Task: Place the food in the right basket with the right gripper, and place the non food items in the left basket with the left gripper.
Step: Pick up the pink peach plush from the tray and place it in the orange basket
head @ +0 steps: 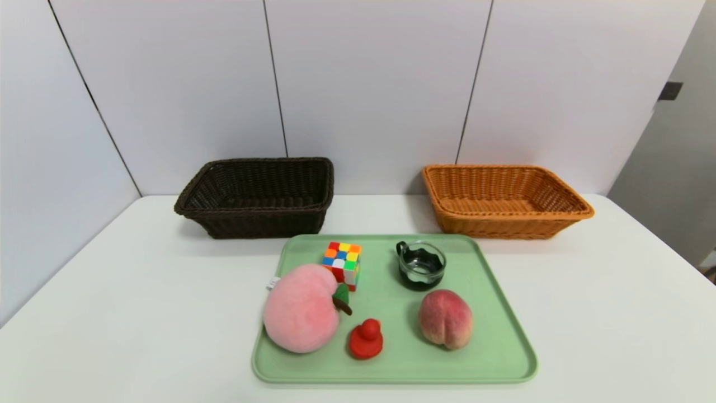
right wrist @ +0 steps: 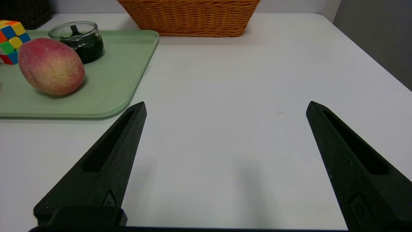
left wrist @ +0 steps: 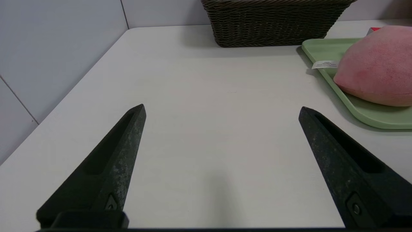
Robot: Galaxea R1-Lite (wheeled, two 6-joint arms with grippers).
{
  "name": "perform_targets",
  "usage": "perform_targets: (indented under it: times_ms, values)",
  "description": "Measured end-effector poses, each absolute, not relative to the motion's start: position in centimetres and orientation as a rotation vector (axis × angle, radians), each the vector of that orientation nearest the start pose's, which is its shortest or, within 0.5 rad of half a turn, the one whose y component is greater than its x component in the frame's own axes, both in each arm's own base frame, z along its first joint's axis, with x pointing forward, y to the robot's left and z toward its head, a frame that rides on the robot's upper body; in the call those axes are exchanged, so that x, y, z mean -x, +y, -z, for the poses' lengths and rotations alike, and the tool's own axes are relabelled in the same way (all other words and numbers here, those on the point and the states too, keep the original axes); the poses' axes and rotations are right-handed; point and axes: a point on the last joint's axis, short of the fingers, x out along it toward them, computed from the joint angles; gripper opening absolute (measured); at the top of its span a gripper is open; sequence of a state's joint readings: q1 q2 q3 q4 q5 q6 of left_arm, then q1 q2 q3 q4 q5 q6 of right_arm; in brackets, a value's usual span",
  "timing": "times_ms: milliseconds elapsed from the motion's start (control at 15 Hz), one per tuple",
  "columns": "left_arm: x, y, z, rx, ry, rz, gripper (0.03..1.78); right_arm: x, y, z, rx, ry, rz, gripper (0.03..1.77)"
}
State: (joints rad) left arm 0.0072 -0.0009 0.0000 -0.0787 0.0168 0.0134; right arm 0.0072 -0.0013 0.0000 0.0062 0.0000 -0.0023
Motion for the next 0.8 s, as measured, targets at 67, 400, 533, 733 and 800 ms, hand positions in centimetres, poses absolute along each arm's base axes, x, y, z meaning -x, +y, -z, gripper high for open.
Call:
perform_targets:
  times_ms: [67,400,533,733,800]
  values:
    - [2.3,0.0,-8.4,-0.014,-0.079,-0.024,1.69,2.3,0.0,-7.5,0.002,0.005,-0.007,1.71]
    - [2.3,0.0,-8.4,-0.013,-0.080,-0.008,1.69,2.3,0.0,-7.5,0.004,0.005,-0.007,1.71]
    - [2.3,0.0,-8.4,-0.005,-0.080,-0.008,1.69,2.3,0.0,-7.5,0.000,0.004,-0.007,1.71]
    - [2.3,0.0,-8.3,-0.004,-0.059,-0.006,1.69,2.5,0.0,-8.5,-0.002,-0.038,-0.009,1.71]
    - [2.5,0.0,-8.7,0.000,-0.055,-0.006,1.69,2.8,0.0,-9.2,-0.002,-0.057,-0.012,1.71]
